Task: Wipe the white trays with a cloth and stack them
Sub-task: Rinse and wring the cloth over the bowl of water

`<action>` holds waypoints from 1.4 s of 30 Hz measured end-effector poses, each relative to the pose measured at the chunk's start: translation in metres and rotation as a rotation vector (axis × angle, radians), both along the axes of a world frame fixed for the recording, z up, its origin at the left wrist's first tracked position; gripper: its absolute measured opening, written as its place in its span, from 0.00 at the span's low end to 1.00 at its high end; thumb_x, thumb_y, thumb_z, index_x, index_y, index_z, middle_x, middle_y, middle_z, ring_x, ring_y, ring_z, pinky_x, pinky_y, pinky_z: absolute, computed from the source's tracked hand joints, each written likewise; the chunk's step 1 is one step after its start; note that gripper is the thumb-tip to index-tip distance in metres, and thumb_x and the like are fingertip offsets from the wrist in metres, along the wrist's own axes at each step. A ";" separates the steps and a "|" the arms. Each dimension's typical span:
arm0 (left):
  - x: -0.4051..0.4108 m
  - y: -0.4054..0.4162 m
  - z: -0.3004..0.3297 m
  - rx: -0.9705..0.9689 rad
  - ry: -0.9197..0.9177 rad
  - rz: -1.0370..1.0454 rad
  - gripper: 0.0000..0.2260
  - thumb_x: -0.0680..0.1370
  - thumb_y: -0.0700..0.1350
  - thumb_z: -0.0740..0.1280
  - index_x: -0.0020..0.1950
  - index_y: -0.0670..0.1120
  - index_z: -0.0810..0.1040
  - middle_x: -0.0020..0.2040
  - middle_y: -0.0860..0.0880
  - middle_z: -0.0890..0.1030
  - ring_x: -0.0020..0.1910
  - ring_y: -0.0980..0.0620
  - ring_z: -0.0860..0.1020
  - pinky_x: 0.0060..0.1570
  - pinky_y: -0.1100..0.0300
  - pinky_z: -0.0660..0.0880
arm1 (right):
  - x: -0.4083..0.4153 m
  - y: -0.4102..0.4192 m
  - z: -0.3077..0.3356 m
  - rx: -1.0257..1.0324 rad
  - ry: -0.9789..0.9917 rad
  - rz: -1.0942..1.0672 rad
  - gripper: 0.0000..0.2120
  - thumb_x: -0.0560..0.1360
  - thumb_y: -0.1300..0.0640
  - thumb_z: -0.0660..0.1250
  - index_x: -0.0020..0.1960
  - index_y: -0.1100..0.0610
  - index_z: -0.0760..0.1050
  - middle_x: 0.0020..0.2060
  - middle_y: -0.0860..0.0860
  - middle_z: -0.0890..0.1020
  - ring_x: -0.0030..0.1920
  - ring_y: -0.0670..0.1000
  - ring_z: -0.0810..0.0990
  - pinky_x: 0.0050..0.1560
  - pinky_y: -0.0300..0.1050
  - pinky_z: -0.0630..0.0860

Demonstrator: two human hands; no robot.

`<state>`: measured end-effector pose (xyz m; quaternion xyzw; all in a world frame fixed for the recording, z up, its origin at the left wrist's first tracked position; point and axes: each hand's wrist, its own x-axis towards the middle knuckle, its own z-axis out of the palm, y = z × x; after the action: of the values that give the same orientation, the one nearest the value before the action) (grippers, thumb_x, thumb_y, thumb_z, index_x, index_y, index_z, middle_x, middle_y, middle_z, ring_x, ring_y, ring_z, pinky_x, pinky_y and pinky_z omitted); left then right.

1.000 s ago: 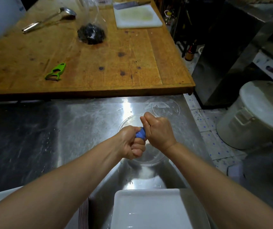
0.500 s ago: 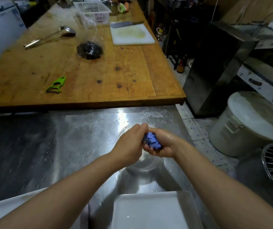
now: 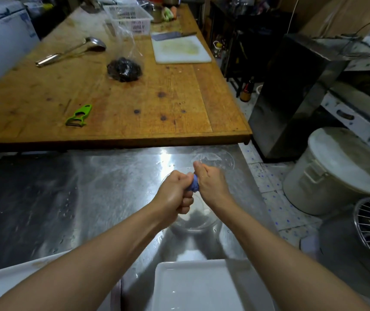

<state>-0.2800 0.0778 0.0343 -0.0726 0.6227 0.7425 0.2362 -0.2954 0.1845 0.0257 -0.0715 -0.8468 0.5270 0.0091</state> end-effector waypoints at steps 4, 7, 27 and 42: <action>-0.007 0.005 0.005 0.187 -0.393 0.126 0.17 0.82 0.45 0.55 0.34 0.46 0.62 0.19 0.53 0.59 0.15 0.58 0.55 0.18 0.72 0.52 | -0.001 -0.002 -0.010 0.086 0.112 0.001 0.22 0.81 0.55 0.56 0.32 0.67 0.67 0.25 0.55 0.66 0.30 0.53 0.64 0.33 0.49 0.62; -0.015 0.005 0.007 0.196 -0.501 0.140 0.16 0.82 0.45 0.54 0.34 0.46 0.62 0.18 0.52 0.58 0.14 0.58 0.54 0.18 0.73 0.51 | -0.003 -0.004 -0.016 0.151 0.199 0.004 0.21 0.81 0.57 0.56 0.30 0.62 0.66 0.23 0.51 0.65 0.29 0.53 0.65 0.33 0.51 0.62; -0.023 0.005 -0.011 0.095 -0.604 0.111 0.18 0.82 0.44 0.53 0.31 0.46 0.62 0.19 0.52 0.58 0.15 0.57 0.55 0.18 0.73 0.52 | -0.010 -0.001 -0.045 0.419 0.281 0.124 0.18 0.81 0.55 0.56 0.42 0.66 0.76 0.33 0.63 0.79 0.35 0.62 0.77 0.37 0.60 0.74; -0.013 -0.010 0.016 -0.467 -0.232 -0.118 0.05 0.78 0.37 0.63 0.42 0.43 0.75 0.38 0.46 0.80 0.30 0.54 0.76 0.30 0.63 0.71 | -0.008 0.013 -0.001 -0.035 -0.313 0.120 0.21 0.82 0.50 0.50 0.53 0.63 0.75 0.44 0.60 0.80 0.45 0.56 0.78 0.52 0.53 0.75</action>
<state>-0.2928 0.0676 0.0506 -0.1733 0.7490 0.5502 0.3259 -0.3033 0.1978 0.0247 -0.1020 -0.8312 0.5238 -0.1557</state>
